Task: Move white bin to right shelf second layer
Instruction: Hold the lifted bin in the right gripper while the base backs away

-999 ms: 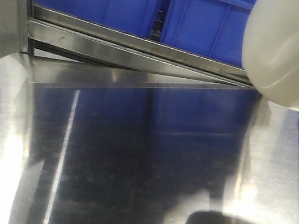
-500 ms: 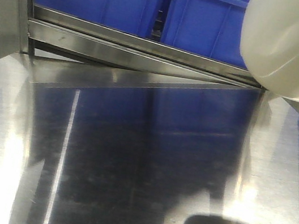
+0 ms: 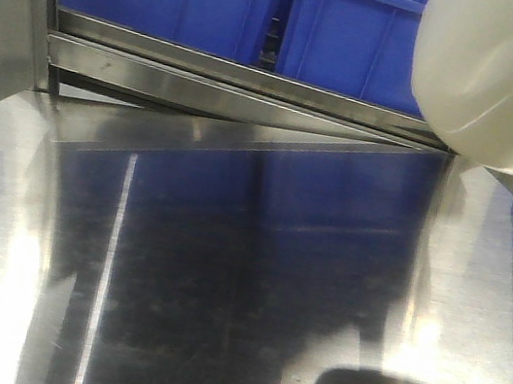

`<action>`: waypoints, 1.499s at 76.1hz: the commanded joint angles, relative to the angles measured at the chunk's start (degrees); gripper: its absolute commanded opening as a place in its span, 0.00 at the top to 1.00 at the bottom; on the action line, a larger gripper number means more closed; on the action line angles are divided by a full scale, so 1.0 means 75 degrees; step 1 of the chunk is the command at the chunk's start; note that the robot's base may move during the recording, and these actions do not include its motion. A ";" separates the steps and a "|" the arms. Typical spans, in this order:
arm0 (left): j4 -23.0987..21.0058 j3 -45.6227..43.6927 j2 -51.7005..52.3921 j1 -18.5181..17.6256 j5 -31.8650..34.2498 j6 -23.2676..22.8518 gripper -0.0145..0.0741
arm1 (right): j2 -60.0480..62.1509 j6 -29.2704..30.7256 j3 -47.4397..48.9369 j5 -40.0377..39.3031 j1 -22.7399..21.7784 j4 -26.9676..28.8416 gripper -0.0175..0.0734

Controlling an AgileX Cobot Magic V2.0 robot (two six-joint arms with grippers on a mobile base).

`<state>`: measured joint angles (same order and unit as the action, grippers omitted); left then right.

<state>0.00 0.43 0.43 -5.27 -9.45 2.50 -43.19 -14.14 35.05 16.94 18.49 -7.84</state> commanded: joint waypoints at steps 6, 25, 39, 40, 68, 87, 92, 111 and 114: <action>0.0000 0.0281 0.0106 -0.0044 0.0668 -0.0040 0.74 | 0.0076 -0.0001 0.0234 -0.0823 -0.0055 -0.0085 0.75; 0.0000 0.0281 0.0106 -0.0044 0.0668 -0.0040 0.74 | 0.0076 -0.0001 0.0234 -0.0823 -0.0055 -0.0085 0.75; 0.0000 0.0281 0.0106 -0.0044 0.0668 -0.0040 0.74 | 0.0076 -0.0001 0.0234 -0.0823 -0.0055 -0.0085 0.75; 0.0000 0.0281 0.0106 -0.0044 0.0668 -0.0040 0.74 | 0.0076 -0.0001 0.0234 -0.0823 -0.0055 -0.0085 0.75; 0.0000 0.0281 0.0106 -0.0044 0.0668 -0.0040 0.74 | 0.0076 -0.0001 0.0234 -0.0823 -0.0055 -0.0085 0.75; 0.0000 0.0281 0.0106 -0.0044 0.0668 -0.0040 0.74 | 0.0076 -0.0001 0.0234 -0.0823 -0.0055 -0.0085 0.75; 0.0000 0.0281 0.0106 -0.0044 0.0668 -0.0040 0.74 | 0.0076 -0.0001 0.0234 -0.0823 -0.0055 -0.0085 0.75; 0.0000 0.0281 0.0106 -0.0044 0.0668 -0.0040 0.74 | 0.0076 -0.0001 0.0234 -0.0823 -0.0055 -0.0085 0.75; 0.0000 0.0281 0.0106 -0.0044 0.0668 -0.0040 0.74 | 0.0076 -0.0001 0.0234 -0.0823 -0.0055 -0.0085 0.75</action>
<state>0.00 0.43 0.43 -5.27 -9.45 2.50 -43.19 -14.14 35.05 16.81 18.49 -7.84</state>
